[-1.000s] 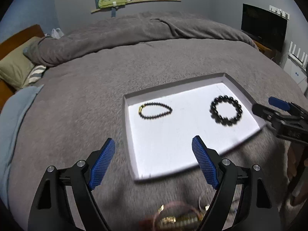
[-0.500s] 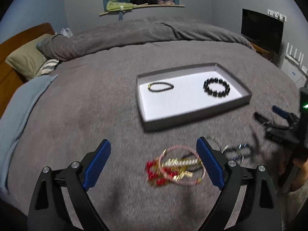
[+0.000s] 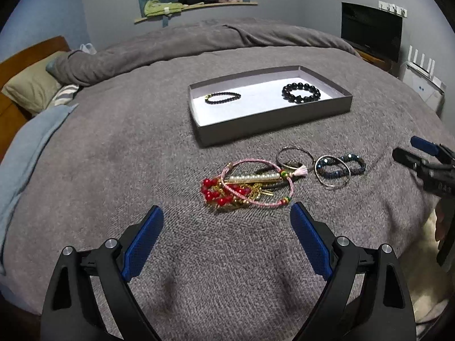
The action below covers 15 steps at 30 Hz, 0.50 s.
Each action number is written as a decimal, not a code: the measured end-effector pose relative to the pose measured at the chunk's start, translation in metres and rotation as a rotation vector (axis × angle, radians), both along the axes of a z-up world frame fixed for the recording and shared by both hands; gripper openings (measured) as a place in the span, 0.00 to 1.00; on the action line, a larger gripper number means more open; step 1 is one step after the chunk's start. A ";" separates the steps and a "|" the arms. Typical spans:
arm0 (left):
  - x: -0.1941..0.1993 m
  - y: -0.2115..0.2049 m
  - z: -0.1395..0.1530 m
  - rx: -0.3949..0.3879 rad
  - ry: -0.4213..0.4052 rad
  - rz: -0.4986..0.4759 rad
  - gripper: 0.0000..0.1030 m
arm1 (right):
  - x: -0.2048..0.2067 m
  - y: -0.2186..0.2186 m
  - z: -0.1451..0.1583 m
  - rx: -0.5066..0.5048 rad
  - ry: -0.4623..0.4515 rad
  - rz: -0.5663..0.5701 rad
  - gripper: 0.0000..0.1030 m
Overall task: Organize jewelry
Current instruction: 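Withdraw both tools from the tray back toward the jewelry pile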
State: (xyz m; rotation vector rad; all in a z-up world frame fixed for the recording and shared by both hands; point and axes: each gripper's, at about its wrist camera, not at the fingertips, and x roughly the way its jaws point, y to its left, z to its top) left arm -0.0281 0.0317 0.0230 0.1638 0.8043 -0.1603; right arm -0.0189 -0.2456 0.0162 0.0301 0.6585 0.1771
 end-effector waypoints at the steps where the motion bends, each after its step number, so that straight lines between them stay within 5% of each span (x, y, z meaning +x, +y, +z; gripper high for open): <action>1: -0.002 0.002 0.001 -0.016 0.003 -0.010 0.88 | -0.005 0.009 0.001 -0.043 -0.011 0.035 0.95; 7: -0.004 0.010 0.005 -0.067 -0.030 -0.028 0.88 | -0.016 0.045 0.005 -0.111 -0.031 0.210 0.95; 15: 0.007 0.013 -0.005 -0.090 -0.019 -0.054 0.88 | -0.001 0.068 -0.002 -0.143 -0.022 0.277 0.89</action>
